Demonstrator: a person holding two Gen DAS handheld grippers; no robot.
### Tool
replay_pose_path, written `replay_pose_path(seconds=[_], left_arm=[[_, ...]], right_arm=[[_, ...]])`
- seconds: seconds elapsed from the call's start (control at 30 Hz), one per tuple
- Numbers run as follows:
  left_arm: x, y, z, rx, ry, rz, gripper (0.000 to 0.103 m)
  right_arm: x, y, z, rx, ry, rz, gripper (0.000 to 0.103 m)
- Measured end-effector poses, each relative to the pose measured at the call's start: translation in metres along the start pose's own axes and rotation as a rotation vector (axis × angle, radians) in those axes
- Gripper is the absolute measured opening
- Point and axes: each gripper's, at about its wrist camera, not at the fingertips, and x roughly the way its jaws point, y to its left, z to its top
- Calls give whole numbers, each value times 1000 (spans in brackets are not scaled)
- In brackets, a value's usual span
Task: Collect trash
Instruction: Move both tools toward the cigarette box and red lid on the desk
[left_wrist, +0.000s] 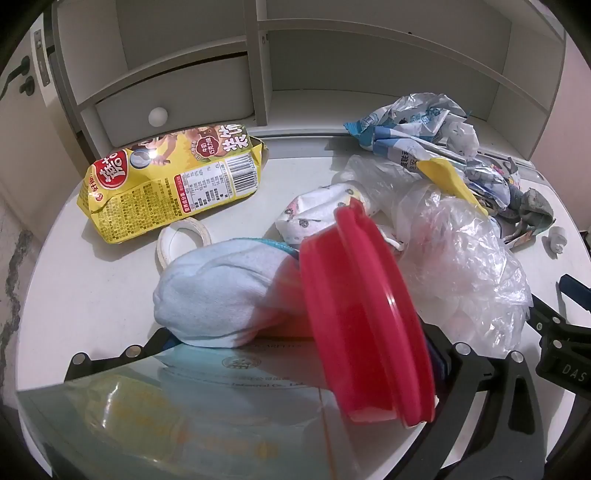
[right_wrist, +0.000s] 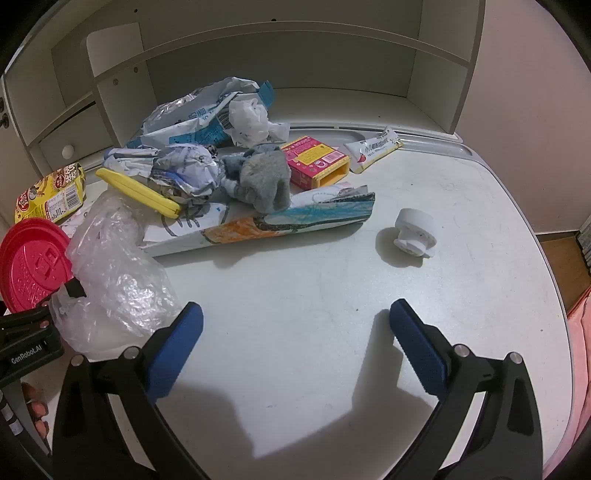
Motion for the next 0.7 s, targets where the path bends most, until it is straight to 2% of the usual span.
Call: replay_pose_path(seconds=[0.57,0.7], left_arm=[[0,0,0,1,-3,1,97],[-8,1,-9,5,-4,-11,97]], right_arm=[[0,0,0,2,-3,3,98],[0,0,0,-6,-4,7,98]])
